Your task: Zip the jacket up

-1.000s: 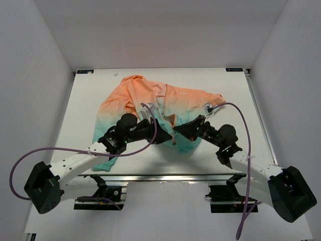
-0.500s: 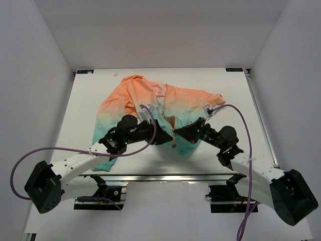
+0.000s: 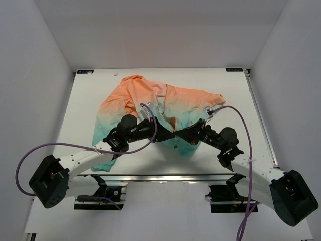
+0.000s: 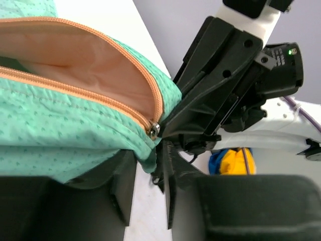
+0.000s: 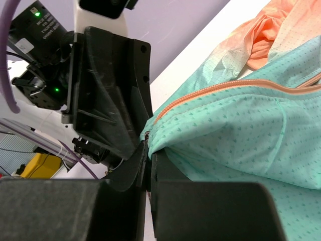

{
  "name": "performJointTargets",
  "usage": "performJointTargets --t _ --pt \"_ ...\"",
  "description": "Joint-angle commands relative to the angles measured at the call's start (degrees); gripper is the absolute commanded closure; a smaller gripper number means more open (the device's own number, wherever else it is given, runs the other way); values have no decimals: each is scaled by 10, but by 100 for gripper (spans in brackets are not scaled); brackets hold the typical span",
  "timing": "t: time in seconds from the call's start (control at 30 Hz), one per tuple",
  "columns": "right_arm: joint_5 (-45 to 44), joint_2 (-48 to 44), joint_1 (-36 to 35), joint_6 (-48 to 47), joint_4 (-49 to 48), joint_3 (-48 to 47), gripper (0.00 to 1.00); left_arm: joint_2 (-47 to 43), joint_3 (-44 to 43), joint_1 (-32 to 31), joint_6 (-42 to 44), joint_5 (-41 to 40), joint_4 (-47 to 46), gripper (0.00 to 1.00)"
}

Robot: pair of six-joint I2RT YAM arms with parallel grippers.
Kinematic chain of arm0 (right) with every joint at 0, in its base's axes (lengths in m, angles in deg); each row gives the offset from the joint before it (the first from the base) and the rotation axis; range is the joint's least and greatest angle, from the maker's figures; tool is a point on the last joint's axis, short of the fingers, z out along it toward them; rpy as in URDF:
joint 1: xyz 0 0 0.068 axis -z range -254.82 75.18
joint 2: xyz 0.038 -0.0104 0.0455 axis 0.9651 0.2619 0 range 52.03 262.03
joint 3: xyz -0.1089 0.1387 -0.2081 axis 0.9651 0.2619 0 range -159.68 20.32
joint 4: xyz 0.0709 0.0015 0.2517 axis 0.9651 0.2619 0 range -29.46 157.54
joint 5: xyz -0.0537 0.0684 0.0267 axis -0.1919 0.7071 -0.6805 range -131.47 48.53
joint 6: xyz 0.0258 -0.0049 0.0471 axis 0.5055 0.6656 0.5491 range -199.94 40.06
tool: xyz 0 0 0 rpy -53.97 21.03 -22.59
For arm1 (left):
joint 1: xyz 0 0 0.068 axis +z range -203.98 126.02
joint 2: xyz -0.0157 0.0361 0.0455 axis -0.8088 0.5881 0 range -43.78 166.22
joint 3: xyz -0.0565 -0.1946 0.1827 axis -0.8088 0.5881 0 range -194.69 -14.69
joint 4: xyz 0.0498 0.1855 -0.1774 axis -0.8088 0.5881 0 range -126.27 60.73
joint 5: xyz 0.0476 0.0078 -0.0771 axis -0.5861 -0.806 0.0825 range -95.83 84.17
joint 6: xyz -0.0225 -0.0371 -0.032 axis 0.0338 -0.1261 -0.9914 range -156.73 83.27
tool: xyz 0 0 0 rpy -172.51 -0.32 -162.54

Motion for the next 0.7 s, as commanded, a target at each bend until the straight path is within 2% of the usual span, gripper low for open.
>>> performJointTargets --t 0.0,0.17,0.23,0.27,0.4,0.67 --pt "8 -8 1 8 -39 6 100 9 2 6 -21 25 -49 67" --pt "3 -13 1 5 -31 12 100 6 17 11 -37 36 -86 83" --pt "0 -13 1 4 -29 13 100 3 21 12 -36 35 -85 97" --pt "-4 -14 1 3 -27 13 100 3 21 12 -35 37 -84 100" --pt "-26 -22 1 -6 -12 3 100 2 35 11 -26 61 -101 100" --pt "-56 -20 1 -30 32 -49 100 1 40 11 42 132 -53 100"
